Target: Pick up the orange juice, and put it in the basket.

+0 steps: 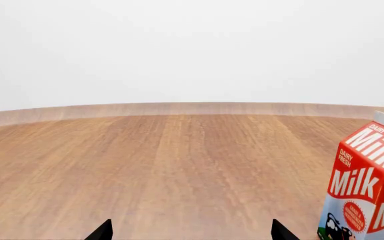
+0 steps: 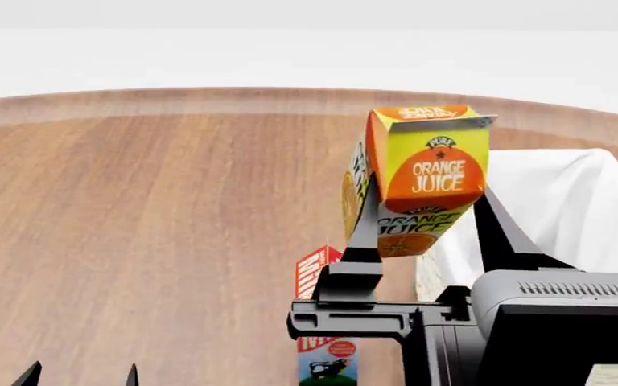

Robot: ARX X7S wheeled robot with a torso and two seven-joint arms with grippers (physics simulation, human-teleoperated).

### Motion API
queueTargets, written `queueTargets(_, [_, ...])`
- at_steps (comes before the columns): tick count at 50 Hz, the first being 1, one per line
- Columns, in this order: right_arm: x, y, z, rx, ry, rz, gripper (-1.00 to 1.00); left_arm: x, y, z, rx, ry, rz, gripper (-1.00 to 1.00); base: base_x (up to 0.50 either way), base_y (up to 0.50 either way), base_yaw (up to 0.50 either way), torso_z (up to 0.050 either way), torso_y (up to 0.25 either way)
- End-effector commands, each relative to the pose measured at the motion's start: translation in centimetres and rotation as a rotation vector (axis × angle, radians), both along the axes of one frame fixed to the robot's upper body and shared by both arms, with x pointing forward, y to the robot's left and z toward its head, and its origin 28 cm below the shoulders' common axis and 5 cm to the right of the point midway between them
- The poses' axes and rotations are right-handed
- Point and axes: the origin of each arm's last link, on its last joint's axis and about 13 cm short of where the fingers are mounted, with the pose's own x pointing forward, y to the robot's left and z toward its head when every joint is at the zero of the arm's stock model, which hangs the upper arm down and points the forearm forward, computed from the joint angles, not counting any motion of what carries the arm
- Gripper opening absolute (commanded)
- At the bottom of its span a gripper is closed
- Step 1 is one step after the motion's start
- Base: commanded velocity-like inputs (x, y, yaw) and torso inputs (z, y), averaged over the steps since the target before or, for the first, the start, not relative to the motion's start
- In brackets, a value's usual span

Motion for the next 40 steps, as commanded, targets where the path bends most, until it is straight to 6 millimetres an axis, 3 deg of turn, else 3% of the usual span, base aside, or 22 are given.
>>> queueTargets(1, [1.0,-0.9,0.5,-0.02,-0.028,-0.054,-1.0,0.0,0.0,0.0,0.0,0.0,0.0,1.0,0.0,0.0,0.0,0.0,0.0])
queueTargets(40, [3.7,-3.2,0.1,-0.019,0.002,-0.179,-1.0,0.0,0.0,0.0,0.0,0.0,0.0,1.0,0.0,0.0,0.0,0.0,0.001])
